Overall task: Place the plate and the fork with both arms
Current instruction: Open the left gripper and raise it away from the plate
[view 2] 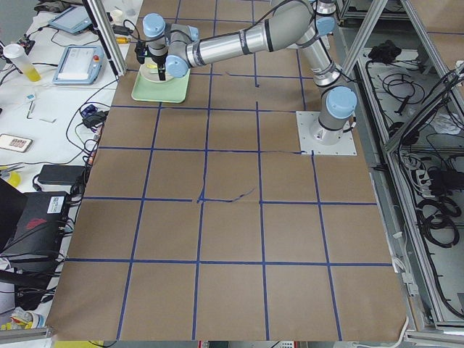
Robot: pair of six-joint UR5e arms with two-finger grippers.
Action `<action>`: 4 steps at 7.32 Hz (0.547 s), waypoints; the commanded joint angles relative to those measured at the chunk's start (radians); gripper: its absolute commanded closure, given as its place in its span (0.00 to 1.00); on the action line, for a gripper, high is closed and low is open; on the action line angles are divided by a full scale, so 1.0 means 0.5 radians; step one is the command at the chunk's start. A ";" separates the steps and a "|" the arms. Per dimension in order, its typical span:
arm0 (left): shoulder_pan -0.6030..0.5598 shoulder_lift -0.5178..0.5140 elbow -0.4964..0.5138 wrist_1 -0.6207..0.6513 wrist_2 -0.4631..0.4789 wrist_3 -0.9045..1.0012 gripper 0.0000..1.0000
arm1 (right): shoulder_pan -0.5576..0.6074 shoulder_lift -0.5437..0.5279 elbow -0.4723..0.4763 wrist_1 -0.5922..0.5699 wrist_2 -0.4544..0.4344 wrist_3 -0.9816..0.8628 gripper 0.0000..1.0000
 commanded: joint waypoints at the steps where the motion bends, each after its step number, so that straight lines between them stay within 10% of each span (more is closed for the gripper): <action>1: 0.048 0.402 -0.102 -0.547 0.351 0.194 0.00 | -0.002 0.000 0.001 0.001 0.000 0.000 0.00; 4: 0.023 0.807 -0.141 -0.823 0.515 0.183 0.00 | -0.002 0.000 -0.002 -0.002 0.000 0.000 0.00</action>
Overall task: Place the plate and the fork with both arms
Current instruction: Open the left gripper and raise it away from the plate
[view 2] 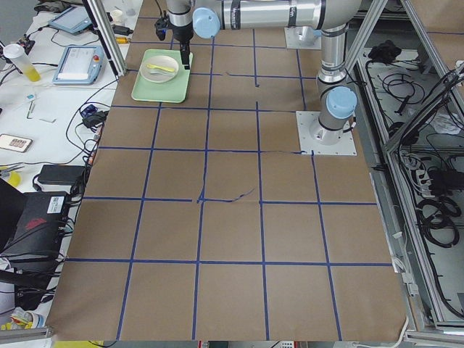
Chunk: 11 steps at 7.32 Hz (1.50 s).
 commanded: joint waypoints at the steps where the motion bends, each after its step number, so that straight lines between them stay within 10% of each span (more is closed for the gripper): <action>1: -0.035 0.291 -0.124 -0.094 0.037 -0.137 0.00 | 0.003 0.000 0.000 -0.002 0.000 0.003 0.00; 7: -0.105 0.513 -0.451 -0.063 0.034 -0.172 0.00 | 0.006 0.015 0.000 -0.005 -0.003 0.003 0.00; 11: -0.105 0.507 -0.463 -0.072 0.040 -0.172 0.00 | 0.077 0.685 -0.253 -0.596 -0.009 0.259 0.00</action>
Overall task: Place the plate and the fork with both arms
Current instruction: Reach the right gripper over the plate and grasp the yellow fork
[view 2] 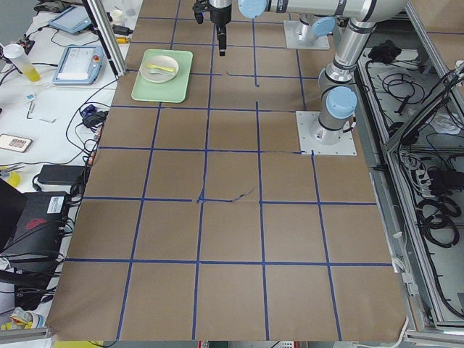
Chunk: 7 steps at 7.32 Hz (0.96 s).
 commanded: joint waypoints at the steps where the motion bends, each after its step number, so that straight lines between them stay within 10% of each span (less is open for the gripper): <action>1: 0.000 0.003 -0.005 -0.003 0.000 0.000 0.00 | 0.040 0.506 -0.367 -0.164 0.001 0.299 0.00; 7: 0.000 0.006 -0.008 -0.006 0.003 0.000 0.00 | 0.218 1.251 -0.768 -0.542 0.001 0.699 0.06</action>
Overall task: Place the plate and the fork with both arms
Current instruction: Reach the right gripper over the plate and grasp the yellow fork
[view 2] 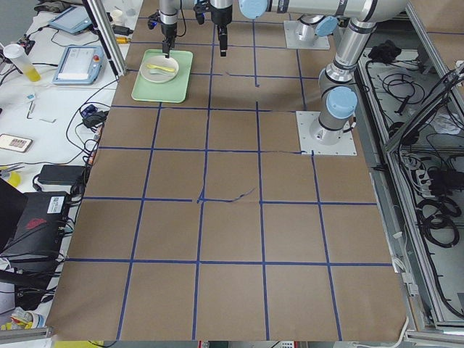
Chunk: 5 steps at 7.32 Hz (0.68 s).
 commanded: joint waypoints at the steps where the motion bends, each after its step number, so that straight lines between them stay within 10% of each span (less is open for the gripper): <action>1: 0.000 0.005 0.000 -0.001 0.002 0.000 0.00 | 0.038 0.113 -0.066 -0.019 0.001 0.077 0.07; 5: 0.000 0.005 0.000 -0.001 0.005 0.000 0.00 | 0.035 0.141 -0.112 -0.019 0.001 -0.118 0.15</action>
